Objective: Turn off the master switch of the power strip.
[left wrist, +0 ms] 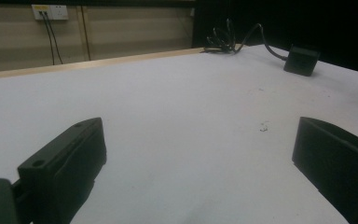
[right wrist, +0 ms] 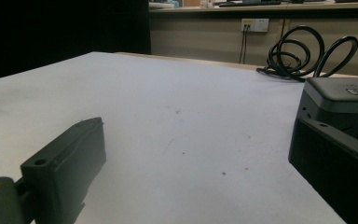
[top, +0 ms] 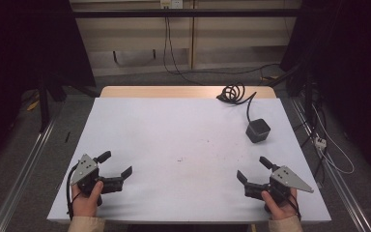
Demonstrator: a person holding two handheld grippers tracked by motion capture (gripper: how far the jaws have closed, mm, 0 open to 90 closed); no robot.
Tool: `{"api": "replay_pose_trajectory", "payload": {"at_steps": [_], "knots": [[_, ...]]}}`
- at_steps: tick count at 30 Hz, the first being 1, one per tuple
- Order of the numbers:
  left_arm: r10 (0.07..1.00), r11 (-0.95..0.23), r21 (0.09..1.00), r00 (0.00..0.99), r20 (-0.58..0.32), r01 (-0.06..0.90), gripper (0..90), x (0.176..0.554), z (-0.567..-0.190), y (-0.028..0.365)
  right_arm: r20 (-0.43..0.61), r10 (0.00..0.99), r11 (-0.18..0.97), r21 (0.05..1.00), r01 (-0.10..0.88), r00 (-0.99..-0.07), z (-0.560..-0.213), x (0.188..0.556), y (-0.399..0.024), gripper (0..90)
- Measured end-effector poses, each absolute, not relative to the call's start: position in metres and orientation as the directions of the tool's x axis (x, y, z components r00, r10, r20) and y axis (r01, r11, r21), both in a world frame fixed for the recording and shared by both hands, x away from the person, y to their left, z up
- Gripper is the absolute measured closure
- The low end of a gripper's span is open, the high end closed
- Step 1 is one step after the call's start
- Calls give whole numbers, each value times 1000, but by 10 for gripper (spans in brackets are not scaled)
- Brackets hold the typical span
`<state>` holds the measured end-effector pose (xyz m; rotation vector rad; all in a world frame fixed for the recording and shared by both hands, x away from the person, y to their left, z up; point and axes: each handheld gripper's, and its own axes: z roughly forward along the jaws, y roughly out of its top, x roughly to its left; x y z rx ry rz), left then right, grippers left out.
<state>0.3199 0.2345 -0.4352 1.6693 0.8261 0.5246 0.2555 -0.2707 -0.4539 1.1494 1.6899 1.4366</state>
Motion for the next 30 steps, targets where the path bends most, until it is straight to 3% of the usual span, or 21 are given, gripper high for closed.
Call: {"api": "replay_pose_trajectory", "payload": {"at_steps": [30], "knots": [[731, -123, 963, 678, -77, 242, 24, 321, -435, 230, 20, 946, 53, 975, 216, -323, -439, 289, -292, 63]]}}
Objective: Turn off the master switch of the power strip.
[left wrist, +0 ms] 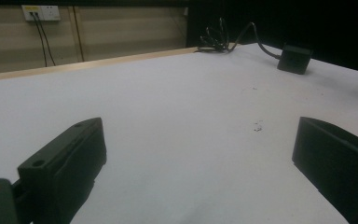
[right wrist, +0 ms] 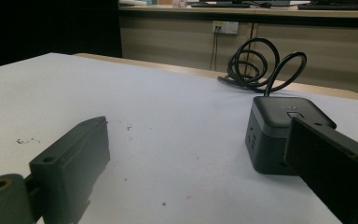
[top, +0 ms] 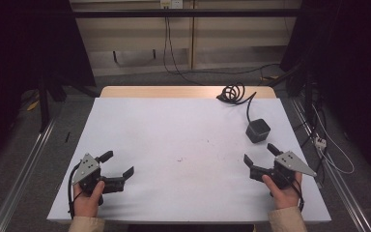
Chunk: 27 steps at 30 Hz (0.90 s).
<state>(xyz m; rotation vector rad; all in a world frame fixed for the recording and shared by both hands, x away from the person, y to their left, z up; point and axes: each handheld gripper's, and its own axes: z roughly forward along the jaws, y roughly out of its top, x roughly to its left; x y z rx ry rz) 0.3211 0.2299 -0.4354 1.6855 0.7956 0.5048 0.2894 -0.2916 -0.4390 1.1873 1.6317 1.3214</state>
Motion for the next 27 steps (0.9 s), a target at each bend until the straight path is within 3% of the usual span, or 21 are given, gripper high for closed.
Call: {"api": "replay_pose_trajectory", "payload": {"at_steps": [27], "knots": [[727, -104, 965, 681, -91, 241, 24, 321, -436, 229, 35, 967, 32, 966, 257, -252, -432, 325, -310, 89]]}}
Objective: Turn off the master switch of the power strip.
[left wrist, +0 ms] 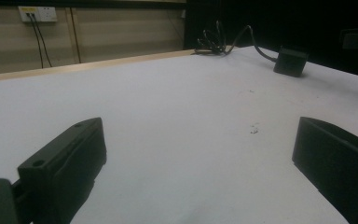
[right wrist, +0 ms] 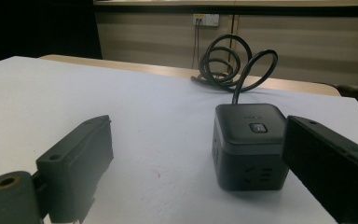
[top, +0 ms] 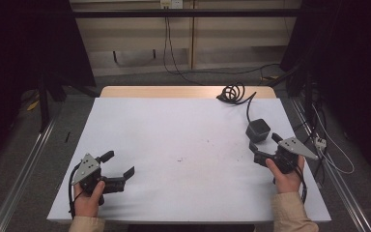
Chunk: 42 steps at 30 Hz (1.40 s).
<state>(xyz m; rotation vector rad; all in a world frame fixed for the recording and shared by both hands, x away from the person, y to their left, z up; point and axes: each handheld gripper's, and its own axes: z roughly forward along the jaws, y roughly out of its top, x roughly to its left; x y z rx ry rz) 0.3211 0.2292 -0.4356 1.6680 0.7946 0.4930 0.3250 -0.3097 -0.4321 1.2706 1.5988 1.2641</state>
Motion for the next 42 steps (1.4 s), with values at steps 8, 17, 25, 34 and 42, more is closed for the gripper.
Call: {"api": "replay_pose_trajectory", "payload": {"at_steps": [8, 17, 25, 34, 42], "knots": [[723, -108, 966, 685, -87, 236, 24, 322, -435, 230, 40, 970, 20, 969, 246, -239, -429, 332, -310, 105], [721, -103, 966, 687, -91, 236, 24, 322, -436, 230, 29, 972, 30, 970, 242, -234, -425, 339, -311, 109], [721, -104, 966, 687, -89, 235, 24, 322, -435, 230, 30, 972, 28, 970, 243, -232, -424, 344, -312, 121], [720, -104, 966, 688, -91, 237, 24, 322, -436, 229, 31, 975, 27, 966, 257, -219, -422, 349, -316, 127], [721, -101, 967, 687, -92, 236, 24, 322, -435, 231, 26, 976, 32, 965, 259, -217, -421, 354, -318, 127]]}}
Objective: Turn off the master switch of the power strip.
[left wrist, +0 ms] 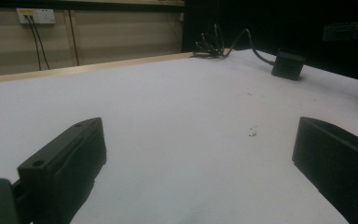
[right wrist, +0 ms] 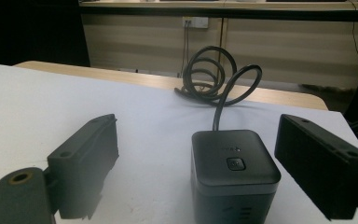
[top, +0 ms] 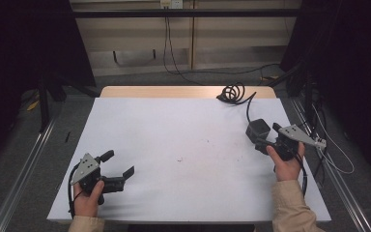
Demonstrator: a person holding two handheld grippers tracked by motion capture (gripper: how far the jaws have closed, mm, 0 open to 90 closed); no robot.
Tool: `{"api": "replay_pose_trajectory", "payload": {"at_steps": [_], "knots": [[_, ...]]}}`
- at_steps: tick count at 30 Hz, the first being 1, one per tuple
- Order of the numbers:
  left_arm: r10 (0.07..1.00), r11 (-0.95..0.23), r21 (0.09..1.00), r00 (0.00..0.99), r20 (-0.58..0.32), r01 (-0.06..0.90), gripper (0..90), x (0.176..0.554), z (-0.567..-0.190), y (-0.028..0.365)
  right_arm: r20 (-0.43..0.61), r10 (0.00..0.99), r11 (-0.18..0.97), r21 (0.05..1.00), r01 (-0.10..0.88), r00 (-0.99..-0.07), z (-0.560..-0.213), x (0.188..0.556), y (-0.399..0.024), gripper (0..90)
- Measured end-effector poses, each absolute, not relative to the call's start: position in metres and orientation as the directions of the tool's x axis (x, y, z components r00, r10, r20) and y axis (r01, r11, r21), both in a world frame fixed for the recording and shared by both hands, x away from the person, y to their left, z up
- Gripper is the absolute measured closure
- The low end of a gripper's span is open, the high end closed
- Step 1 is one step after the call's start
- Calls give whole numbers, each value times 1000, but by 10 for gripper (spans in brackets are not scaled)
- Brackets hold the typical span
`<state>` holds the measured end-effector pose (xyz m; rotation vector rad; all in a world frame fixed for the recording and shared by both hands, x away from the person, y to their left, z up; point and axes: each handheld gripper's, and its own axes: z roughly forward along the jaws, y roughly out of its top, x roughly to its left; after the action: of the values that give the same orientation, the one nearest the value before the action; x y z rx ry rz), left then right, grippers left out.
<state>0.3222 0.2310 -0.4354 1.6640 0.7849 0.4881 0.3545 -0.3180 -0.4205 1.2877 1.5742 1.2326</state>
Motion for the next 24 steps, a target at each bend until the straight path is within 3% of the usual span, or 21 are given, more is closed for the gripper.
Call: {"api": "replay_pose_trajectory", "payload": {"at_steps": [24], "knots": [[715, -88, 967, 691, -105, 238, 24, 323, -435, 230, 26, 976, 34, 962, 270, -216, -420, 366, -321, 138]]}}
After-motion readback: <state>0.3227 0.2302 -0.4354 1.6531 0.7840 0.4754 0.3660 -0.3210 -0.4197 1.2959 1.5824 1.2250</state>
